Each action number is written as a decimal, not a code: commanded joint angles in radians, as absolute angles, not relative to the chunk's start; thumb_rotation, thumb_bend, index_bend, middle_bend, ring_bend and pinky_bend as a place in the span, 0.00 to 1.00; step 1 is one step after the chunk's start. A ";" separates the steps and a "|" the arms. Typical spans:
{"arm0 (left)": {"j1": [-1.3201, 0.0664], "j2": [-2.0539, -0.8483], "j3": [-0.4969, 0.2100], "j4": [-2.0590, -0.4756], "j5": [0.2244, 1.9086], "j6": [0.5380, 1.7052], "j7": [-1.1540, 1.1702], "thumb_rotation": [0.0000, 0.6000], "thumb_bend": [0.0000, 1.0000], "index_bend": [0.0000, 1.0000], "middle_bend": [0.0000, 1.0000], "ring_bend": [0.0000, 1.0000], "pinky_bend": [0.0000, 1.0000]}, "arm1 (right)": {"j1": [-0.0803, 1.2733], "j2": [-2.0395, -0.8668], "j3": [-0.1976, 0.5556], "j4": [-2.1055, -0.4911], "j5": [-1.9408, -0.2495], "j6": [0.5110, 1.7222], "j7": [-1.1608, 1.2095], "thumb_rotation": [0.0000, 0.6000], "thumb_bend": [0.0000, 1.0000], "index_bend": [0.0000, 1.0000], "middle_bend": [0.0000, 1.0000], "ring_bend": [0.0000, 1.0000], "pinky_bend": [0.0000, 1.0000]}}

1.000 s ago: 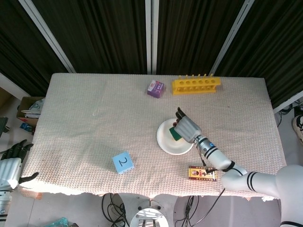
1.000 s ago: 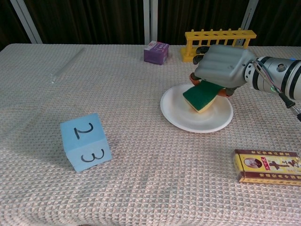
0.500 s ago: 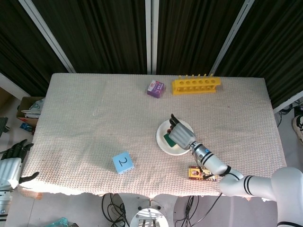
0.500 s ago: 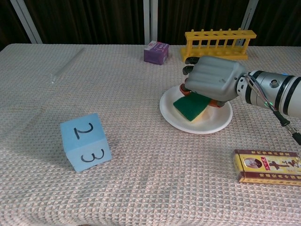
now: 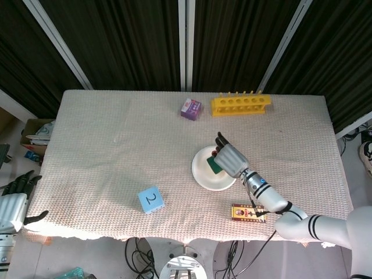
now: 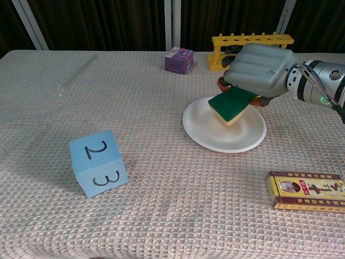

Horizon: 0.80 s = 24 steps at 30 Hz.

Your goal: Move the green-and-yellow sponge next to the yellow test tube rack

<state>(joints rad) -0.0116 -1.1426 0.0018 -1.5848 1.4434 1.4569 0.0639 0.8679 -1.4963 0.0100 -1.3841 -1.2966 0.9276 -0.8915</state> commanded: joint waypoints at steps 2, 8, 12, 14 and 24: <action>-0.012 -1.144 0.003 -1.583 1.444 1.455 0.062 1.00 0.00 0.17 0.07 0.08 0.16 | 0.870 -1.501 0.002 -1.375 -1.280 0.901 -0.921 1.00 0.37 0.54 0.43 0.16 0.11; -0.009 -1.142 0.005 -1.583 1.444 1.458 0.064 1.00 0.00 0.17 0.07 0.08 0.16 | 0.885 -1.548 -0.015 -1.335 -1.295 0.864 -0.953 1.00 0.37 0.54 0.43 0.16 0.11; -0.005 -1.142 0.005 -1.584 1.441 1.461 0.063 1.00 0.00 0.17 0.07 0.08 0.16 | 0.891 -1.581 -0.008 -1.321 -1.307 0.861 -0.941 1.00 0.37 0.54 0.43 0.16 0.11; -0.004 -1.143 0.006 -1.584 1.439 1.461 0.062 1.00 0.00 0.17 0.07 0.08 0.16 | 0.890 -1.591 -0.001 -1.324 -1.308 0.864 -0.926 1.00 0.37 0.54 0.43 0.16 0.11; -0.004 -1.142 0.003 -1.572 1.447 1.466 0.055 1.00 0.00 0.17 0.07 0.08 0.16 | 0.850 -1.539 0.088 -1.369 -1.295 0.976 -0.793 1.00 0.37 0.54 0.43 0.16 0.11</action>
